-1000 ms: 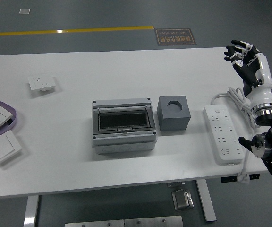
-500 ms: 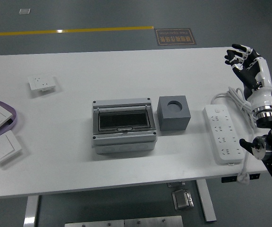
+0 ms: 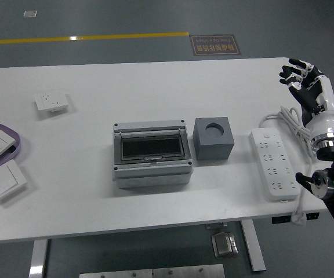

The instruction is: Pick up the cylinder from the cube,place it in the box,flap close box

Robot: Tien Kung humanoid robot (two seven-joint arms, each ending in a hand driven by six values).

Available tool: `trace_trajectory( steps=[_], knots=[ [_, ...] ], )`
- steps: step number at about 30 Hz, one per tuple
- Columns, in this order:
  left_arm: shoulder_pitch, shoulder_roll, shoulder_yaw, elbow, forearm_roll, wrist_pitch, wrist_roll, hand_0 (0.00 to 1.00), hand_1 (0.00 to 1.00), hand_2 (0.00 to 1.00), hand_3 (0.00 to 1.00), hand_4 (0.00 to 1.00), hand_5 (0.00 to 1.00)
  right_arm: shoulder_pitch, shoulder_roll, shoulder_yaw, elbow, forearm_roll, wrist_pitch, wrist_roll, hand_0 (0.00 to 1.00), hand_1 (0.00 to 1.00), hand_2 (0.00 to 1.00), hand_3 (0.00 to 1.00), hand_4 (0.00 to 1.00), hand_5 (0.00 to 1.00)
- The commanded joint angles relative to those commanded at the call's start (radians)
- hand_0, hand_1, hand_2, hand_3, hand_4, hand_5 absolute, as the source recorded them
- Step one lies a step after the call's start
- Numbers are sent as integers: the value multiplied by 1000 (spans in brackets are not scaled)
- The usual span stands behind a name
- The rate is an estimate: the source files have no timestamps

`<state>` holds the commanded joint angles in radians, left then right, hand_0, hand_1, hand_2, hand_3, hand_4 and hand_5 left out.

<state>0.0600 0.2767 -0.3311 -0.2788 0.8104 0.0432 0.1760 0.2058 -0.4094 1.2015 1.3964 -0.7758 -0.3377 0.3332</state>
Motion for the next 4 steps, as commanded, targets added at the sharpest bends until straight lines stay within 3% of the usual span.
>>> trace_trajectory(
  steps=[4],
  knots=[
    [-2, -2, 0, -1, 3, 2, -1, 639, 641, 671, 700, 729, 341, -1, 0, 2, -2, 3, 2, 0, 648, 615, 626, 645, 729, 214]
  ],
)
